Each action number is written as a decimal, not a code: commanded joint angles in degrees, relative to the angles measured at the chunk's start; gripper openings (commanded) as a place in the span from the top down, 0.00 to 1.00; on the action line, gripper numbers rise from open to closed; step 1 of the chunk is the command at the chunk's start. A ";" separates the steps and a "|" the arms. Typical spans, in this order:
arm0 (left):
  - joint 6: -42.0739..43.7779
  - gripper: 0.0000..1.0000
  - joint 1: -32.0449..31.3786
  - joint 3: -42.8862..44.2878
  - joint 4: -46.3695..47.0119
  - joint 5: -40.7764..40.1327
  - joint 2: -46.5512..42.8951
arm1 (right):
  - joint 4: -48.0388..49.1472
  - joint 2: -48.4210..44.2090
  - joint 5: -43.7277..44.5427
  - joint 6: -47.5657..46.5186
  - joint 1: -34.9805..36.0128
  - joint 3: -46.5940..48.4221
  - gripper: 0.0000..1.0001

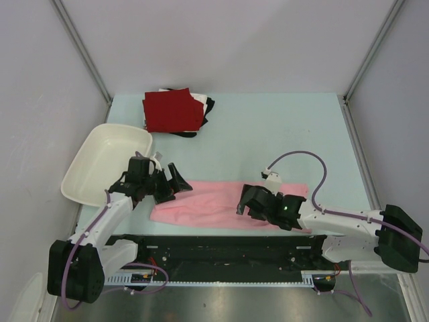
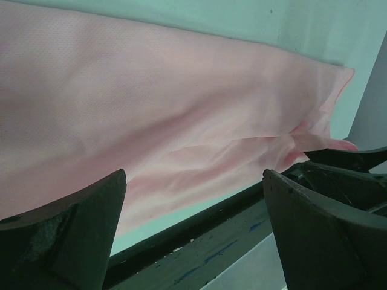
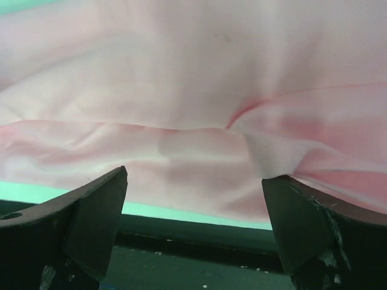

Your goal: Fold and stack the t-shirts

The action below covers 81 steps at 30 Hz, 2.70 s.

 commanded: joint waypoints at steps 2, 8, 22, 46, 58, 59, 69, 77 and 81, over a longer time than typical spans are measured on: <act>1.23 0.00 -0.18 -0.39 2.69 1.74 -0.36 | -0.16 -2.53 3.42 -0.81 1.40 3.59 0.03; 1.49 0.00 -0.18 -0.57 2.17 1.57 -0.98 | -1.48 -1.92 3.77 0.07 2.72 3.86 0.03; 1.66 0.00 -0.18 0.92 1.20 2.09 -1.41 | 2.73 -1.12 8.34 -6.42 2.11 13.61 0.03; 1.75 0.00 -0.18 -0.39 2.78 3.41 -0.80 | 1.15 9.77 5.44 -1.25 1.66 3.61 0.00; 2.72 0.00 -0.18 0.13 1.55 3.06 -0.80 | 9.94 14.53 0.53 -3.44 3.33 1.57 0.00; 2.63 0.00 -0.18 0.22 1.55 3.15 -0.80 | 9.08 13.21 0.52 -3.53 3.34 2.53 0.00; 2.37 0.00 -0.18 2.77 1.03 3.67 -0.62 | -6.56 -5.68 9.73 -9.68 -3.15 13.52 0.00; 2.11 0.00 -0.18 4.09 1.29 4.29 0.08 | -22.22 -8.86 14.94 -6.70 -23.88 11.42 0.00; 1.84 0.00 -0.18 4.00 2.25 5.17 0.78 | -17.67 -10.35 9.95 -8.54 -33.30 7.12 0.00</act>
